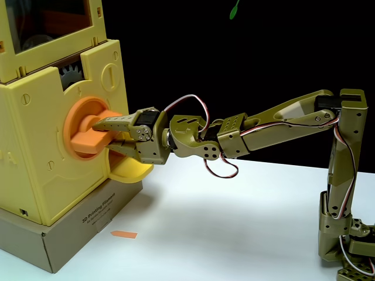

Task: Turn the button of vending machine.

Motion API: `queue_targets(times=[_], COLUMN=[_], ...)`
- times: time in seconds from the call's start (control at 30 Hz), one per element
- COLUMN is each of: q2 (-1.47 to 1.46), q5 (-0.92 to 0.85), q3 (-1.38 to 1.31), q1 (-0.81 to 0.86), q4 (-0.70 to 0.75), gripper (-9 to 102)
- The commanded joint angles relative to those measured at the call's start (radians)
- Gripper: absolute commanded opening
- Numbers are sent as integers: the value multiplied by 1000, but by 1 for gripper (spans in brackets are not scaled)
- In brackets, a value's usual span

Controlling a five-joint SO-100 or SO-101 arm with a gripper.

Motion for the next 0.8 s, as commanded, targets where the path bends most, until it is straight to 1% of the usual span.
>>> queue_targets(times=[0.0,0.13,0.47,0.57,0.63,0.77], q2=[84,104,114,115,118,127], q5=[313,621,1313,1520,1611,1689], q3=[-23,-21,-17,2,15,26], q1=[0,2,23,21,20,9], q4=[-3,44,44,11,-18,-28], gripper=[-1,-1,-1,-1,-1,-1])
